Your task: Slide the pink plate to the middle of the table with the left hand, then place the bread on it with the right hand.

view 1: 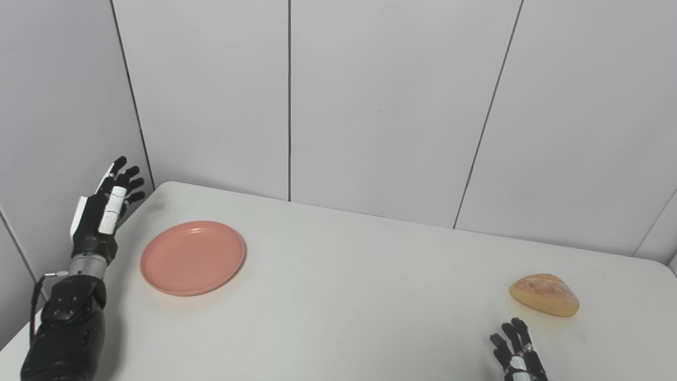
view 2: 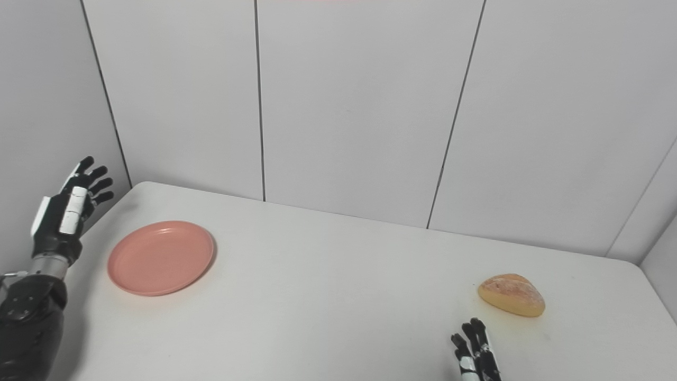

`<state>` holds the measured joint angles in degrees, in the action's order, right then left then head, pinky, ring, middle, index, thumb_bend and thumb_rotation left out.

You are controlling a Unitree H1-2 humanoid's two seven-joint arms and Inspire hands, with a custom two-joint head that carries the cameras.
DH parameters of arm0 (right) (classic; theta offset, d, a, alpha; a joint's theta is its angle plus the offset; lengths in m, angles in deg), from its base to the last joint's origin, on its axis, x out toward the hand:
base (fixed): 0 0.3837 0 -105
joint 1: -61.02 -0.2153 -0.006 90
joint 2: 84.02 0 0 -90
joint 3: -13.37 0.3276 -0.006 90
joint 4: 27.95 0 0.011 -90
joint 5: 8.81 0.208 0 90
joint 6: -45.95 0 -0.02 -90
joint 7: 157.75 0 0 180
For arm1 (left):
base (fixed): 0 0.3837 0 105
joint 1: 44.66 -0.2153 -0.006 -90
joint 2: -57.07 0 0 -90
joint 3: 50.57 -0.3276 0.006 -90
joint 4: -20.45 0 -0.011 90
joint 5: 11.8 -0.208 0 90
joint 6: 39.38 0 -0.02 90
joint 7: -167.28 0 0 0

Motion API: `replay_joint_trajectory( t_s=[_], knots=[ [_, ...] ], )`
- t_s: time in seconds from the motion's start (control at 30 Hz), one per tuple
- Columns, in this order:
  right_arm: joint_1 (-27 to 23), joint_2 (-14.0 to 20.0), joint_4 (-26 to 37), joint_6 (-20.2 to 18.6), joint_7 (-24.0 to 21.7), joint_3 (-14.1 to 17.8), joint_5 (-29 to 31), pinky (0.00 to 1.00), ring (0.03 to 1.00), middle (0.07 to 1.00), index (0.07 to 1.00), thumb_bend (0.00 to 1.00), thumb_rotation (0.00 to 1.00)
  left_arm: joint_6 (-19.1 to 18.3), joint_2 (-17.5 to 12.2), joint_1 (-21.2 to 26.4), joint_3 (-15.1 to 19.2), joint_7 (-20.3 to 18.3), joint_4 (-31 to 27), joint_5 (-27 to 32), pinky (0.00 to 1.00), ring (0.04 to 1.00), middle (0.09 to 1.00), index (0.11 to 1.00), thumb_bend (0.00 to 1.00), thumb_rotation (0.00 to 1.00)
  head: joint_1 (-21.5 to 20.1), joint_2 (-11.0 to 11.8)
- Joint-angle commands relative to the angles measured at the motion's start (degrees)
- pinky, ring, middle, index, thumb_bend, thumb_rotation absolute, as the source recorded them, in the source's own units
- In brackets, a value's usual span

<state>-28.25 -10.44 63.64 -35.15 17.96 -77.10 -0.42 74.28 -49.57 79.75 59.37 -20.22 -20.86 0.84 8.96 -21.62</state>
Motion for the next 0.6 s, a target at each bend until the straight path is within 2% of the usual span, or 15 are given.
replay_joint_trajectory(
  t_s=[0.0, 0.1, 0.3, 0.5, 0.57],
  knots=[
    [1.6, 1.2, -2.6, -1.5, -0.3, 0.7, 0.3, 0.97, 0.919, 0.953, 0.96, 0.65, 0.77, 2.5, -1.4, 2.8, 0.8, -0.9, -0.1, 2.2, 0.79, 0.887, 0.919, 0.963, 0.83, 0.87, -0.2, -0.3],
    [1.9, 1.4, -2.3, -1.6, -0.4, 0.8, 0.6, 0.97, 0.92, 0.954, 0.96, 0.65, 0.77, 3.0, -0.9, 3.2, 1.5, -2.0, 3.4, 3.7, 0.83, 0.892, 0.921, 0.947, 0.88, 0.8, -0.3, -0.5],
    [2.5, 1.6, -1.1, -2.0, -0.2, 1.1, 1.0, 0.96, 0.913, 0.946, 0.949, 0.65, 0.75, 3.1, -0.1, 4.4, 2.1, -1.6, 7.8, 4.7, 0.84, 0.877, 0.907, 0.933, 0.91, 0.79, -0.2, -1.3],
    [3.1, 1.9, 0.0, -2.6, -0.2, 1.2, 1.3, 0.94, 0.898, 0.935, 0.942, 0.69, 0.75, 3.0, 0.7, 6.4, 2.3, -1.3, 12.8, 5.6, 0.83, 0.872, 0.889, 0.919, 0.92, 0.77, -0.3, -2.1],
    [3.3, 1.9, 0.3, -2.7, -0.2, 1.2, 1.3, 0.94, 0.894, 0.931, 0.94, 0.7, 0.75, 3.2, 0.8, 7.0, 2.1, -1.2, 14.6, 5.1, 0.83, 0.857, 0.881, 0.913, 0.88, 0.78, -0.3, -2.4]
  ],
)
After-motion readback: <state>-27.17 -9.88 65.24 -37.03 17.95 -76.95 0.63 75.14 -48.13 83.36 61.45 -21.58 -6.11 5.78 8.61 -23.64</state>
